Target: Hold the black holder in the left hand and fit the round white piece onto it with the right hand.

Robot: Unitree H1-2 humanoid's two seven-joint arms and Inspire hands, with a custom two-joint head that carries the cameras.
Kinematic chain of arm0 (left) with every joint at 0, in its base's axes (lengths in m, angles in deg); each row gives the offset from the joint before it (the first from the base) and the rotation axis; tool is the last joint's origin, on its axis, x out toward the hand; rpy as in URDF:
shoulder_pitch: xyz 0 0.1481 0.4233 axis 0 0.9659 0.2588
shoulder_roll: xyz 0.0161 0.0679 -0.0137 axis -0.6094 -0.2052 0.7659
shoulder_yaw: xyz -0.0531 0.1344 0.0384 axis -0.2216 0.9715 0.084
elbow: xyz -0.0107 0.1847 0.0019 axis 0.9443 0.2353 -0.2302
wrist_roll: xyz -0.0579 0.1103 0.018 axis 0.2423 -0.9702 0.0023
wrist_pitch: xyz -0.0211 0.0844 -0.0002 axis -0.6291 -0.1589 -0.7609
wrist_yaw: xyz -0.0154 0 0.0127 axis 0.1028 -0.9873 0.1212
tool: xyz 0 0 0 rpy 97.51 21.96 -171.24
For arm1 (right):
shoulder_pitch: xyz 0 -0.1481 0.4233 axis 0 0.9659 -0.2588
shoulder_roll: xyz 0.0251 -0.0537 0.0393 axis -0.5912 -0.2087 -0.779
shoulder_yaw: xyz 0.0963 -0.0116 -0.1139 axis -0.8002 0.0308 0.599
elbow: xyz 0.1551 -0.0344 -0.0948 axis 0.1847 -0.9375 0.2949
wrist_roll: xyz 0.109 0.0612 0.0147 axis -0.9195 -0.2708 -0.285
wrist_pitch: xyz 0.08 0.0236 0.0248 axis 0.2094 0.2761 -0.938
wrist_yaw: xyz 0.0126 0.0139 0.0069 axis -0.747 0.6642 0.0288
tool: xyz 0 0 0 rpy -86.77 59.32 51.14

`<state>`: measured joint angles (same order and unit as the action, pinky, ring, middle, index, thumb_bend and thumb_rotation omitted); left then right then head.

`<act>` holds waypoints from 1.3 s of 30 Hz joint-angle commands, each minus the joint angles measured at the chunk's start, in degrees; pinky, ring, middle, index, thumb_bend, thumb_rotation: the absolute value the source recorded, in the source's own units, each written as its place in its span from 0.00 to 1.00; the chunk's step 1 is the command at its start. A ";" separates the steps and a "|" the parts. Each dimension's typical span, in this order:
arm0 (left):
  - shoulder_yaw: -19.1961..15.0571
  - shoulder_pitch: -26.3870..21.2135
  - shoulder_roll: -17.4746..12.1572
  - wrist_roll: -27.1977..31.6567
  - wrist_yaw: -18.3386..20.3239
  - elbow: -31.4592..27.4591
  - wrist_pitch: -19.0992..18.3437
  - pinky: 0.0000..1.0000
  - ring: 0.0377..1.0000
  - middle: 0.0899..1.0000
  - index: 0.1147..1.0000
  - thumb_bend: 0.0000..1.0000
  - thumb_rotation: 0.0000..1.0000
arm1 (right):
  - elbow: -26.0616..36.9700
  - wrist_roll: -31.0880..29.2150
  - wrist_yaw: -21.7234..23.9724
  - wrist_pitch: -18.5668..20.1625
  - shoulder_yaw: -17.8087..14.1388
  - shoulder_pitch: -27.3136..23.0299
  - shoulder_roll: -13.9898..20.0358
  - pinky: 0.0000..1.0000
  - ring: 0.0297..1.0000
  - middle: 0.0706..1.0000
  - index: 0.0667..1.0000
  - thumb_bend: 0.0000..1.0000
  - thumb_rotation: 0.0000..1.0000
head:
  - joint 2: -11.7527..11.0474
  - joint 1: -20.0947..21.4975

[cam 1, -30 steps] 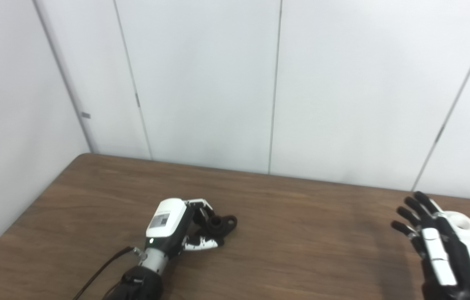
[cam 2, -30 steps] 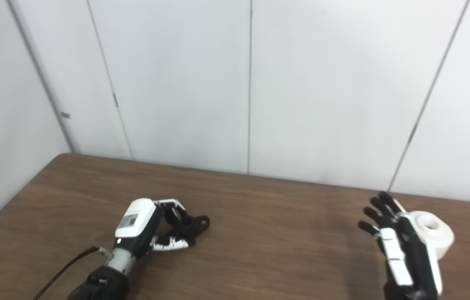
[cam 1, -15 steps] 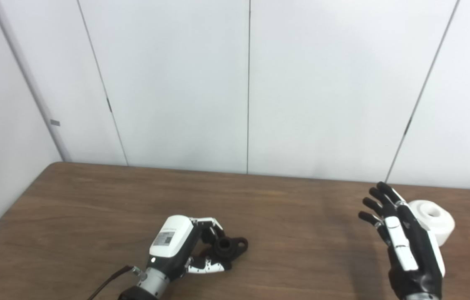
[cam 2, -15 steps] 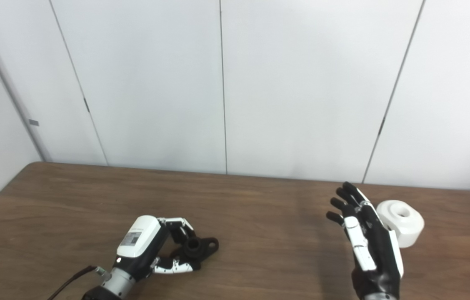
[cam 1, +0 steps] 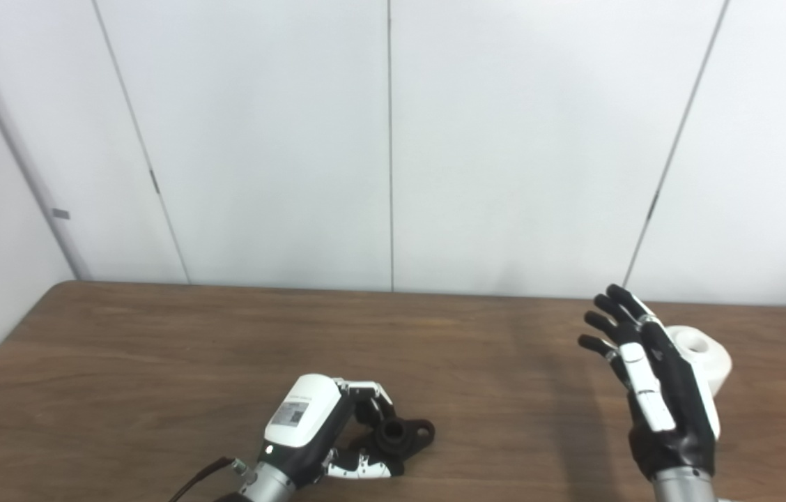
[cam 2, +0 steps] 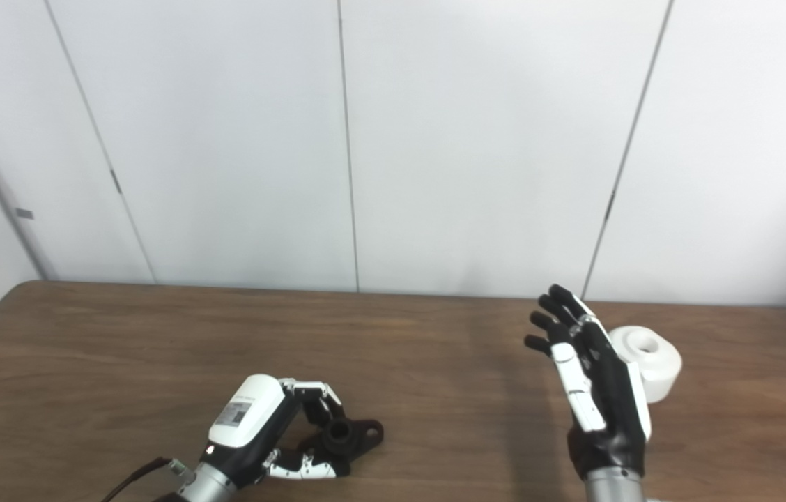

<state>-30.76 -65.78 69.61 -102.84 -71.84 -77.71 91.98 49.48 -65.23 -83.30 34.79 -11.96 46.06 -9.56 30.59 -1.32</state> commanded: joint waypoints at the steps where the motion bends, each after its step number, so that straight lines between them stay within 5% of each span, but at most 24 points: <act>1: 2.26 0.14 0.76 -0.49 3.61 -0.74 1.89 0.62 0.49 0.42 0.43 0.52 0.00 | 2.67 0.49 -0.35 -1.34 0.28 -2.27 -0.66 0.69 0.78 0.80 0.79 0.43 0.63 | 0.11 0.40; 30: 1.82 0.12 2.08 -0.16 6.89 -0.81 4.72 0.63 0.48 0.41 0.45 0.52 0.00 | 7.96 1.71 -1.06 2.03 -0.63 -1.22 0.05 0.69 0.79 0.81 0.80 0.43 0.62 | 2.04 5.31; 39: 1.43 0.15 2.41 0.07 6.80 0.01 5.33 0.63 0.48 0.42 0.44 0.52 0.00 | 11.45 2.56 -0.51 3.68 -1.98 -0.78 3.88 0.68 0.78 0.81 0.81 0.45 0.57 | 1.90 6.26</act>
<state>-29.93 -65.88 71.92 -102.61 -66.37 -78.65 96.49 58.34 -63.21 -84.14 38.91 -13.12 46.70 -6.70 32.43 4.92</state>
